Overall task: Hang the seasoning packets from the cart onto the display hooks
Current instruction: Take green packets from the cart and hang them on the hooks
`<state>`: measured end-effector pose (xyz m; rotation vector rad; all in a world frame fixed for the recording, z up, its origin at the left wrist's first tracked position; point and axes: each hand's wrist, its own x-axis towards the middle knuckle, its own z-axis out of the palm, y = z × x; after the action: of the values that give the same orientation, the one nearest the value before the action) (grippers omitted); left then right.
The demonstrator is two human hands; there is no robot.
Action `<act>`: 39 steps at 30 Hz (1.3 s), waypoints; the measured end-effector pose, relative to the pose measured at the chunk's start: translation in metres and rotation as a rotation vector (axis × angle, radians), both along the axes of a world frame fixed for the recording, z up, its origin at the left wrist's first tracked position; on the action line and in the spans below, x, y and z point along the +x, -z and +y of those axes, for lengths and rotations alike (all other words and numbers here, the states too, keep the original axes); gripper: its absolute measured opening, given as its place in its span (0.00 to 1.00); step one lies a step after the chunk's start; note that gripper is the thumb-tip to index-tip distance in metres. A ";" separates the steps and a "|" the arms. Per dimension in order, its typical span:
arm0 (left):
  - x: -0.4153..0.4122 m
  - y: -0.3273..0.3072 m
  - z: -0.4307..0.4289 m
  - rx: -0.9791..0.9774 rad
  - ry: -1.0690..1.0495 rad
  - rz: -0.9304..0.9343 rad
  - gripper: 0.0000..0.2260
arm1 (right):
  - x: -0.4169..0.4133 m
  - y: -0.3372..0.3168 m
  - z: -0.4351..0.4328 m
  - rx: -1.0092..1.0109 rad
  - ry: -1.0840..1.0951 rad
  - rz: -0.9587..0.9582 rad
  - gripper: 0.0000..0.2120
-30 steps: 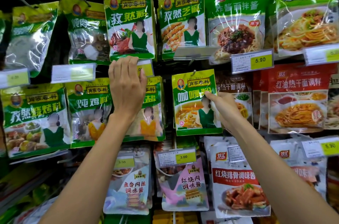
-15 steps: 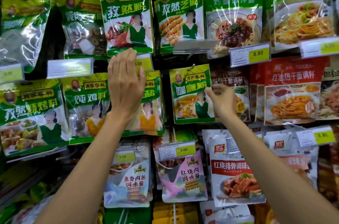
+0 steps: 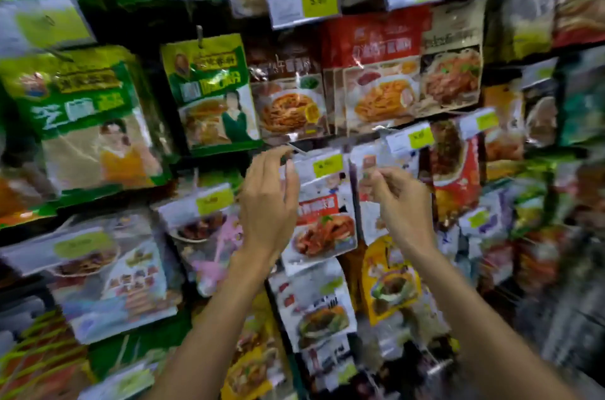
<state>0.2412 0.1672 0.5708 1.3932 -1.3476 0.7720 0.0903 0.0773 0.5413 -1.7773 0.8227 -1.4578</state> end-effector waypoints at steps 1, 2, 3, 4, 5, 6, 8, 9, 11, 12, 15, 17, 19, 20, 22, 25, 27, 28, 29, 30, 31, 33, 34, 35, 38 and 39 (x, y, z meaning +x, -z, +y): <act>-0.020 0.020 -0.010 0.059 0.079 0.068 0.13 | -0.021 0.019 0.000 0.041 0.018 0.020 0.12; -0.039 0.041 -0.020 0.127 0.155 0.132 0.14 | -0.042 0.040 0.001 0.088 0.035 0.032 0.12; -0.058 0.062 -0.029 0.203 0.222 0.196 0.14 | -0.063 0.060 0.001 0.138 0.062 0.043 0.12; -0.076 0.083 -0.037 0.280 0.278 0.251 0.13 | -0.084 0.081 0.001 0.195 0.108 0.059 0.12; -0.094 0.104 -0.044 0.354 0.329 0.292 0.13 | -0.105 0.102 0.000 0.255 0.165 0.078 0.13; -0.110 0.124 -0.052 0.422 0.376 0.319 0.12 | -0.126 0.123 0.000 0.314 0.220 0.095 0.13; -0.141 0.161 -0.065 0.543 0.467 0.335 0.12 | -0.167 0.165 0.001 0.432 0.324 0.103 0.12; -0.154 0.179 -0.072 0.601 0.507 0.345 0.12 | -0.186 0.185 0.003 0.493 0.371 0.104 0.11; -0.178 0.217 -0.084 0.745 0.550 0.370 0.10 | -0.221 0.226 0.010 0.611 0.478 0.116 0.12; -0.188 0.237 -0.090 0.823 0.563 0.370 0.10 | -0.237 0.247 0.014 0.657 0.534 0.119 0.12; -0.214 0.298 -0.106 1.067 0.619 0.327 0.11 | -0.272 0.304 0.029 0.801 0.670 0.097 0.14; -0.229 0.337 -0.116 1.216 0.666 0.334 0.11 | -0.287 0.340 0.040 0.891 0.766 0.121 0.15; -0.242 0.375 -0.124 1.340 0.679 0.318 0.11 | -0.295 0.373 0.049 0.979 0.849 0.146 0.15; -0.248 0.394 -0.128 1.402 0.680 0.310 0.11 | -0.296 0.388 0.054 1.033 0.880 0.157 0.14; -0.259 0.431 -0.133 1.516 0.683 0.313 0.11 | -0.296 0.419 0.062 1.126 0.921 0.189 0.14; -0.270 0.481 -0.144 1.634 0.659 0.330 0.10 | -0.288 0.466 0.073 1.241 0.937 0.172 0.14; -0.277 0.511 -0.156 1.700 0.635 0.303 0.11 | -0.280 0.493 0.077 1.309 0.964 0.176 0.13; -0.281 0.525 -0.163 1.722 0.623 0.280 0.11 | -0.276 0.506 0.078 1.335 0.981 0.179 0.13; -0.285 0.539 -0.172 1.740 0.615 0.255 0.10 | -0.273 0.517 0.078 1.362 0.993 0.177 0.13; -0.290 0.552 -0.181 1.751 0.610 0.224 0.10 | -0.270 0.528 0.078 1.389 1.004 0.169 0.14; -0.294 0.564 -0.190 1.759 0.605 0.188 0.11 | -0.267 0.538 0.076 1.417 1.018 0.157 0.15; -0.304 0.585 -0.209 1.774 0.607 0.096 0.14 | -0.264 0.554 0.073 1.463 1.063 0.129 0.15; -0.309 0.594 -0.217 1.778 0.610 0.038 0.15 | -0.263 0.562 0.072 1.477 1.090 0.120 0.15; -0.314 0.603 -0.226 1.780 0.604 -0.014 0.17 | -0.261 0.568 0.070 1.486 1.114 0.123 0.16; -0.323 0.627 -0.245 1.782 0.574 -0.093 0.20 | -0.253 0.578 0.063 1.502 1.194 0.208 0.23; -0.324 0.634 -0.249 1.783 0.568 -0.126 0.20 | -0.250 0.580 0.061 1.505 1.228 0.267 0.26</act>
<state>-0.0833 -0.0816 -0.0629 1.9225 -2.4911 -1.1062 -0.1601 0.1383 -0.0388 -0.1621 2.4654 -0.5618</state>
